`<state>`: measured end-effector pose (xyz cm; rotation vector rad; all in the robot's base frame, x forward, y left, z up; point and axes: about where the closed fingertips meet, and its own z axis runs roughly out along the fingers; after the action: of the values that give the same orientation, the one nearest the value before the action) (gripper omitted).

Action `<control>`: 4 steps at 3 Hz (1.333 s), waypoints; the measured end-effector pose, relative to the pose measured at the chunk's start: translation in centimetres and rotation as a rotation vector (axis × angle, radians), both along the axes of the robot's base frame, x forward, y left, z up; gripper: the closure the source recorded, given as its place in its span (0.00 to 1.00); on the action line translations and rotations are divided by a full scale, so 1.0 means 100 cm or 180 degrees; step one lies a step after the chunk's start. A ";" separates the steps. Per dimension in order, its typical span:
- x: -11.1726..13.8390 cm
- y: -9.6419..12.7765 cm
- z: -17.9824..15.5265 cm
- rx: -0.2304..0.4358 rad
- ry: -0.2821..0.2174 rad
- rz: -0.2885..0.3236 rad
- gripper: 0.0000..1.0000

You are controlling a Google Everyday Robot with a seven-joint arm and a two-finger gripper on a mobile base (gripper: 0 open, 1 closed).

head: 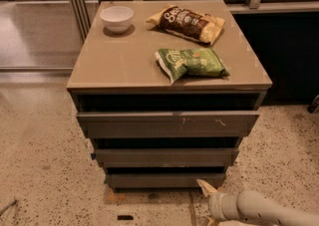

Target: Open bottom drawer

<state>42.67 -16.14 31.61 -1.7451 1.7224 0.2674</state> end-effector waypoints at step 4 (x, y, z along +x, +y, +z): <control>0.037 0.002 -0.059 0.0087 -0.0091 0.0138 0.00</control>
Offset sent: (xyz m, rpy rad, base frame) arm 0.0129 0.0081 -0.0301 0.0189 -0.0031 0.0243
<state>46.38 -15.99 25.71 -1.7597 1.6547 0.2826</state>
